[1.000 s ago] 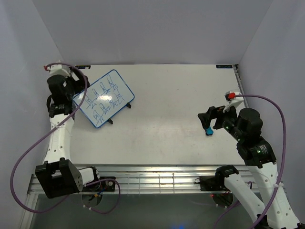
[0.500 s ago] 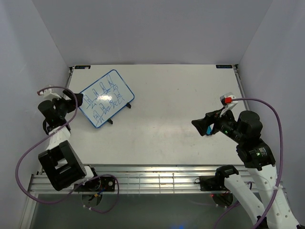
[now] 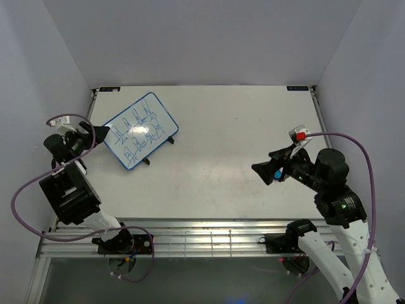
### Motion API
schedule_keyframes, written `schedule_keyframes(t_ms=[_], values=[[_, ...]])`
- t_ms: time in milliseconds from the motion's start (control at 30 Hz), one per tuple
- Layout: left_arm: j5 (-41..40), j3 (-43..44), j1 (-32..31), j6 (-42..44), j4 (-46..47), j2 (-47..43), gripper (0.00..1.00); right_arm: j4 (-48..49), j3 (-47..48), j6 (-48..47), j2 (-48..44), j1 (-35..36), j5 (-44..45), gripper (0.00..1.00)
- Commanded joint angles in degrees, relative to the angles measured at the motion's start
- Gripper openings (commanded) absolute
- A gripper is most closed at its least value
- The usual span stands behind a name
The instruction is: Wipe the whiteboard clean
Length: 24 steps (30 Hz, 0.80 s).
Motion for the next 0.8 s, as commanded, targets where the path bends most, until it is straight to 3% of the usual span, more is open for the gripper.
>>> schedule_keyframes(t_ms=[0, 100, 233, 367, 467, 767], values=[[7.0, 3.6, 0.3, -0.6, 2.5, 3.5, 0.96, 2.3, 1.2, -1.1, 0.2, 0.4, -2.3, 0.90], [9.8, 6.0, 0.3, -2.0, 3.9, 6.3, 0.90, 2.1, 1.3, -1.4, 0.1, 0.4, -1.5, 0.92], [12.1, 9.0, 0.4, -3.2, 5.0, 9.1, 0.76, 1.9, 1.0, -1.9, 0.5, 0.4, 0.1, 0.93], [13.9, 9.8, 0.8, -4.4, 6.3, 11.1, 0.71, 1.4, 1.6, -2.1, 1.1, 0.6, -1.0, 0.95], [15.0, 10.1, 0.8, -5.2, 7.4, 12.3, 0.56, 1.4, 1.7, -2.1, 1.3, 0.8, -1.1, 0.96], [15.9, 10.1, 0.8, -6.4, 9.0, 13.7, 0.53, 0.6, 1.9, -2.7, 1.7, 1.1, -0.6, 0.98]])
